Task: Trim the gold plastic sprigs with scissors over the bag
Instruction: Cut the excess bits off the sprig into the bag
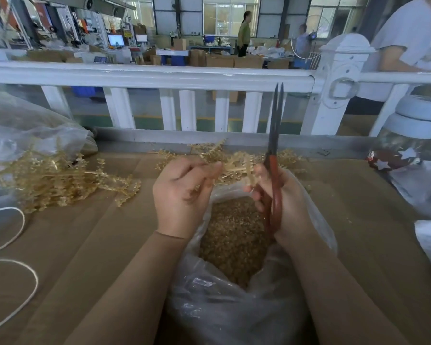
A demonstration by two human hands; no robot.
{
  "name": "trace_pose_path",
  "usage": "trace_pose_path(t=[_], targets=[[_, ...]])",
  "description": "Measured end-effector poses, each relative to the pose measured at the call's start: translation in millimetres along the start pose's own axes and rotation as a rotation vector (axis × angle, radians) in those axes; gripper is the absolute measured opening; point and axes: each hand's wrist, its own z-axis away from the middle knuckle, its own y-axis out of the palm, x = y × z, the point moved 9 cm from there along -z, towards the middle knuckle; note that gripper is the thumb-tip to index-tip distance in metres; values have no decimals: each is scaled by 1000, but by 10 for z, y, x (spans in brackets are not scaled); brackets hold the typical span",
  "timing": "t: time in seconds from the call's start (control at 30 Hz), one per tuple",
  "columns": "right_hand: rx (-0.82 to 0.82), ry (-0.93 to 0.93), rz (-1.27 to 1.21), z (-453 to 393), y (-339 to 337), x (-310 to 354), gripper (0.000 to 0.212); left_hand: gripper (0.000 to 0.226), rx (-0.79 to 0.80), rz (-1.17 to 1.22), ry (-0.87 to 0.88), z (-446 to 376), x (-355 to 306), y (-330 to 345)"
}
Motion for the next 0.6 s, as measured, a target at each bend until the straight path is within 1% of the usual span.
trace_pose_path(t=[0.03,0.07,0.13,0.17,0.27,0.33,0.43,0.5,0.53,0.6], targets=[[15,7,-32,9,7,11,23,6,0,-28,53,1,-37,-3],[22,11,-56,16,11,19,23,9,0,-53,92,6,-60,-4],[14,24,-85,25,-4,22,32,14,3,-91,135,8,-79,3],[6,23,-81,23,-15,26,32,13,4,-99,145,6,-83,4],[-42,31,-20,12,-63,19,17,6,7,-96,154,9,-87,3],[-48,23,-11,8,-76,15,15,8,32,-64,126,23,-46,31],[-47,-25,-19,12,-70,57,17,13,78,2,-6,29,88,78],[-53,-45,-27,15,-71,76,18,28,119,85,-156,53,194,129],[-52,-48,-30,17,-67,79,19,34,137,181,-264,78,268,162],[-42,-50,-26,15,-61,78,18,37,151,506,-552,155,425,257]])
